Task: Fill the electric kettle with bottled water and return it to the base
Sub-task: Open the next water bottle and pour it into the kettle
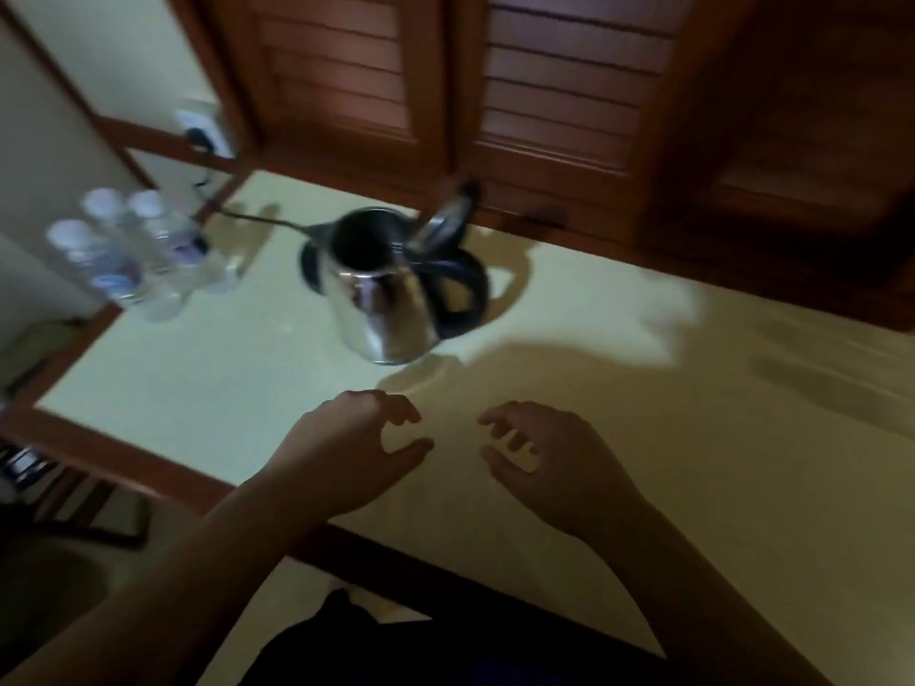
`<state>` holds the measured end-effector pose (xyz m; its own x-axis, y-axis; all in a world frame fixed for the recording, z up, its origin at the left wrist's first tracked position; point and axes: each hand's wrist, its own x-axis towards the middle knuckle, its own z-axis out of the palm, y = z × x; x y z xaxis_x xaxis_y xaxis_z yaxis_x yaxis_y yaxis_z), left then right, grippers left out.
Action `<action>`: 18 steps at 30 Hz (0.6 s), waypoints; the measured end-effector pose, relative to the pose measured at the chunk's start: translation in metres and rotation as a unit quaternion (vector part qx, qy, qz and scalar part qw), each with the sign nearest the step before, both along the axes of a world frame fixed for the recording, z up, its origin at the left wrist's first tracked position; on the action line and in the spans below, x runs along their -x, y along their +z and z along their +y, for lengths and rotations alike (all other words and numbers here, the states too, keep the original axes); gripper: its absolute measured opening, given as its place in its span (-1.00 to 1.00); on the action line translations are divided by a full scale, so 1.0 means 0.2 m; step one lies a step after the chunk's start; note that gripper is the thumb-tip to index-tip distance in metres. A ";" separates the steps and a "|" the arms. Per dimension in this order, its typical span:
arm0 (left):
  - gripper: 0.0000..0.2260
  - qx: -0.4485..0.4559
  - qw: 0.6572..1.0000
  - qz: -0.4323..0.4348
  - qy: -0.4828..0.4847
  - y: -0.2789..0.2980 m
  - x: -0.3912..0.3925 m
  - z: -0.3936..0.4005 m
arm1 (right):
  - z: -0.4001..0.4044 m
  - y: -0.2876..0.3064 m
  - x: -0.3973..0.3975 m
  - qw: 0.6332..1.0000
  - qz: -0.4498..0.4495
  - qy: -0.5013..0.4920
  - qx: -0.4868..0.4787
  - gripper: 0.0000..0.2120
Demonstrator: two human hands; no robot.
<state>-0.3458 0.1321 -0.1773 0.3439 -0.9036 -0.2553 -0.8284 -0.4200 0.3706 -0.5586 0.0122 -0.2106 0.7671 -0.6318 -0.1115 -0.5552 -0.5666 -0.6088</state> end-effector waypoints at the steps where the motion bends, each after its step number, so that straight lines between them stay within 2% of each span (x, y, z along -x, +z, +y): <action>1: -0.64 -0.003 1.000 0.000 0.014 0.01 -0.10 0.07 | 0.02 0.01 -0.12 1.000 -0.001 0.026 0.000 -0.69; 9: -0.69 0.042 0.993 -0.007 0.107 0.10 -0.92 0.52 | 0.29 0.06 -1.04 0.989 -0.056 0.121 -0.061 -0.63; 14: -0.73 0.084 0.988 -0.012 0.132 0.13 -1.35 0.67 | 0.41 0.04 -1.52 0.988 -0.111 0.090 -0.050 -0.62; 18: -0.73 0.125 0.979 0.010 0.159 0.13 -1.59 0.70 | 0.49 -0.01 -1.81 0.982 -0.175 0.020 -0.072 -0.62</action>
<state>-0.0280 0.2720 -0.1512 0.6148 -0.7872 -0.0494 -0.6626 -0.5494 0.5090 -0.1967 0.1101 -0.2134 0.7979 -0.5979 0.0767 -0.2778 -0.4777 -0.8334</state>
